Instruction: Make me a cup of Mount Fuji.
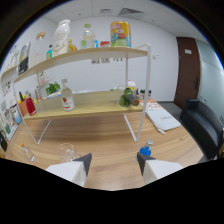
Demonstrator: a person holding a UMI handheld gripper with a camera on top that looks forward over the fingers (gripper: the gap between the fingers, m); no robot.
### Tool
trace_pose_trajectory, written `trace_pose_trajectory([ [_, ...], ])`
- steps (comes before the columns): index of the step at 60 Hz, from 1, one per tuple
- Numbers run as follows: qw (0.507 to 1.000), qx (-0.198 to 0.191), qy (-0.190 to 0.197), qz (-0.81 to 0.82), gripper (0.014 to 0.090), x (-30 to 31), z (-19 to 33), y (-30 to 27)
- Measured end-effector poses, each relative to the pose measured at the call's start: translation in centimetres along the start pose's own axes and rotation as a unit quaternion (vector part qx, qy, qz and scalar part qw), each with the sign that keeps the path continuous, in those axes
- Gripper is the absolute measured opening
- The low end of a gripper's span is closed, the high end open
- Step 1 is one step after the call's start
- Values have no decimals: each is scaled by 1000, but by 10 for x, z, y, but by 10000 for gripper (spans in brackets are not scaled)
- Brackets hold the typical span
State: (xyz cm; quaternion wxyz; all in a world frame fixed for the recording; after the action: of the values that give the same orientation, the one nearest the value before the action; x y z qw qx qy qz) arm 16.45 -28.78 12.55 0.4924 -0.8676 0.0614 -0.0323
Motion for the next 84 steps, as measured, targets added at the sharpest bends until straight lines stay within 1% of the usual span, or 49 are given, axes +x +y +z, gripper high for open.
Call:
trace_pose_trajectory([
  [3,1000,3,-10,-8,845,-29,-4,0],
  [8,1000,2,-28,-8,861,-74,-4,5],
  [13,999,-6,-36,-6,858,-107,1,10],
  [20,999,-18,-29,-13,861,-134,1,11],
  [22,999,-20,-22,-14,859,-138,-4,6],
  [25,1000,-13,-15,-13,860,-146,-16,-9],
  [32,1000,21,-19,-3,860,-172,-52,-62],
  [37,998,62,-26,2,861,-192,-81,-115],
  [44,991,122,-49,9,861,-223,-108,-189],
  [51,983,172,-63,6,864,-241,-106,-248],
  [57,981,186,-55,-5,850,-245,-80,-279],
  [61,981,186,-56,-3,827,-248,-59,-290],
  [68,983,175,-53,2,738,-251,-27,-305],
  [73,984,171,-49,1,624,-251,-10,-308],
  [79,983,176,-45,5,438,-250,-1,-311],
  [84,983,179,-40,8,429,-249,-1,-312],
])
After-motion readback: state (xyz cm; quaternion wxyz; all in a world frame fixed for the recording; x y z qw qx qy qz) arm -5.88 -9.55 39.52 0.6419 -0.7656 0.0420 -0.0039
